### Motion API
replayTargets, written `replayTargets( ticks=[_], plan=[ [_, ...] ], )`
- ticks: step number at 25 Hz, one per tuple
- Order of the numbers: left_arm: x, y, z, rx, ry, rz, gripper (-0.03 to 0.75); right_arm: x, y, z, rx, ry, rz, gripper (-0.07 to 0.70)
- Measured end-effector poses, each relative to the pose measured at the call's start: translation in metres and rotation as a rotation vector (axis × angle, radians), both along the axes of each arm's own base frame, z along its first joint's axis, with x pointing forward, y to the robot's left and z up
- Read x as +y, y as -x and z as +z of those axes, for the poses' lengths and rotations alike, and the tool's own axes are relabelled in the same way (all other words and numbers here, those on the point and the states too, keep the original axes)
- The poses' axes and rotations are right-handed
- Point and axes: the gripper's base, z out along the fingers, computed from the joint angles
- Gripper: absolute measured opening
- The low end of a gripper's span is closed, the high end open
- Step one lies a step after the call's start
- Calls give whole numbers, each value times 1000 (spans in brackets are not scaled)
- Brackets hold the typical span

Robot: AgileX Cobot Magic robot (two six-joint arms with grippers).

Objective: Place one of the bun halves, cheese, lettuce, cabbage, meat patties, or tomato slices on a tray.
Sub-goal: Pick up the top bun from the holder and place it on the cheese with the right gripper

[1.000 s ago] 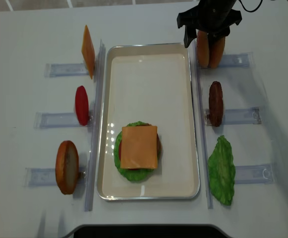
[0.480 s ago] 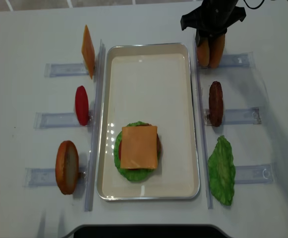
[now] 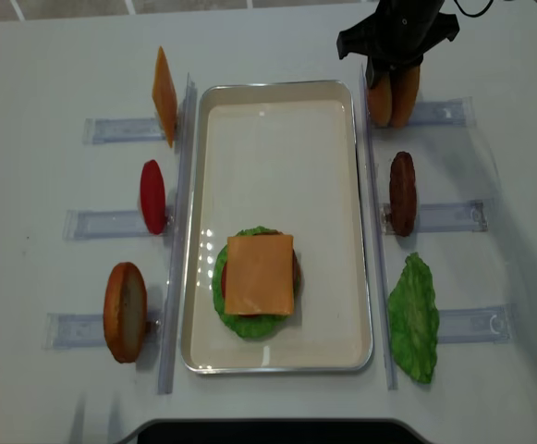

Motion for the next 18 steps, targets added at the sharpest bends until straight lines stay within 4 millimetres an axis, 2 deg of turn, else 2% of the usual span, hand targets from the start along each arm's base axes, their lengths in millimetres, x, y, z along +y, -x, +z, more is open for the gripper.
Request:
replayTargets(
  ticks=[4,10,13,18],
  plan=[
    [0,0,0,0,0,0,391,-1,9,21,-4,-12,7,191],
    [0,0,0,0,0,0,391,-6,33,84,-109,-58,-6,190],
    [0,0,0,0,0,0,391,-11,45,108,-141,-70,-15,185],
    [0,0,0,0,0,0,391,-17,61,130,-148,-75,-17,185]
  ],
)
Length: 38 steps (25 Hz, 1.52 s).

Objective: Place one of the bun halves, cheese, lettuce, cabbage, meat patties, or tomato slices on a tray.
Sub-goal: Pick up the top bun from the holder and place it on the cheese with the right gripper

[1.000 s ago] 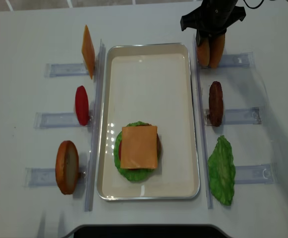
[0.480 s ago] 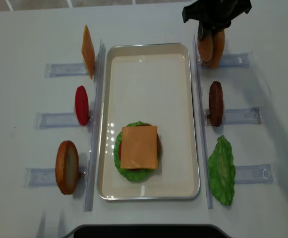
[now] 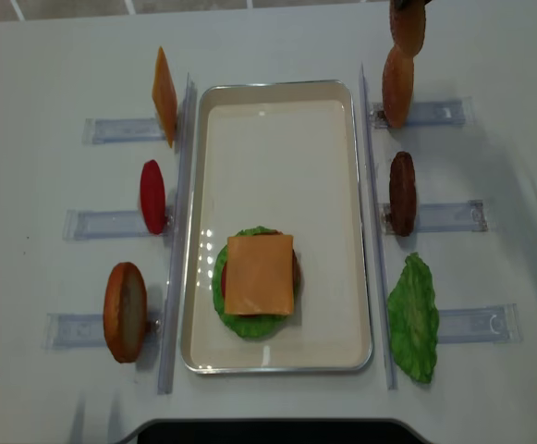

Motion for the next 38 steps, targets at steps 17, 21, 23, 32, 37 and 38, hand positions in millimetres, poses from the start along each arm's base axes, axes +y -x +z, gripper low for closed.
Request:
replayTargets(
  ticks=[17,21,23,32,37,38],
  plan=[
    [0,0,0,0,0,0,391,-21,160,39,-20,-76,-31,185],
    [0,0,0,0,0,0,391,-34,217,33,-9,-127,-34,185],
    [0,0,0,0,-5,-3,391,-41,237,23,7,-138,-33,185],
    [0,0,0,0,-5,-3,391,-14,249,-8,12,-479,128,185],
    [0,0,0,0,-5,-3,391,20,231,-34,57,-689,229,185],
    [0,0,0,0,-5,-3,391,27,227,-39,65,-732,251,185]
  ],
)
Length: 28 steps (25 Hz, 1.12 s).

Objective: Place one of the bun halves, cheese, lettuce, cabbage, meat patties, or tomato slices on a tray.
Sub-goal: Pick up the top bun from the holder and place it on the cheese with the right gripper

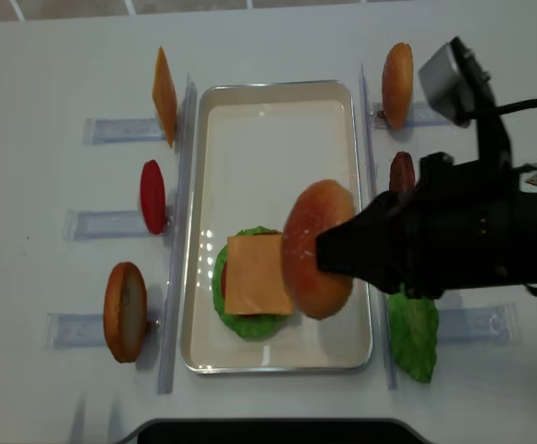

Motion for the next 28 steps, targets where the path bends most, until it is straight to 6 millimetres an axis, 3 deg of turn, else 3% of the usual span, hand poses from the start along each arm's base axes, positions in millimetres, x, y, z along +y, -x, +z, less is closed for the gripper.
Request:
replayTargets(
  ticks=[7,15,28],
  plan=[
    [0,0,0,0,0,0,391,46,-39,-42,55,-248,92,181],
    [0,0,0,0,0,0,391,62,-56,-103,95,-173,146,181],
    [0,0,0,0,0,0,391,59,-68,-125,48,-125,151,173]
  ],
)
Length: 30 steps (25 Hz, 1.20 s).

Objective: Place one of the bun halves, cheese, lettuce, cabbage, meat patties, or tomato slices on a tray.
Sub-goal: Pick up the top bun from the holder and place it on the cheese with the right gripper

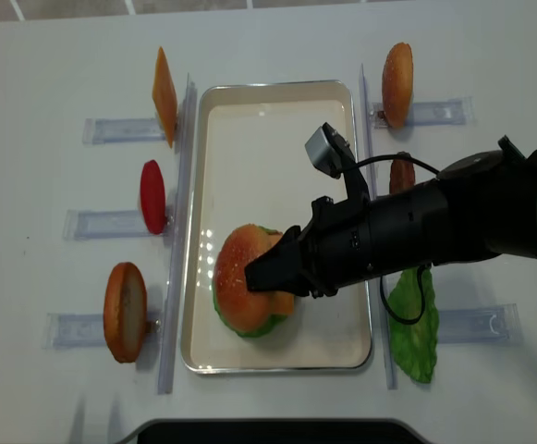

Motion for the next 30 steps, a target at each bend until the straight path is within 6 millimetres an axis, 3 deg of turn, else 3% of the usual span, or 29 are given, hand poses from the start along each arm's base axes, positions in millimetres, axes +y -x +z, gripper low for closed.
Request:
replayTargets(
  ticks=[6,30],
  plan=[
    [0,0,0,0,0,0,391,-4,-7,-10,0,30,-23,173],
    [0,0,0,0,0,0,391,-3,-19,-5,-14,46,-76,173]
  ],
)
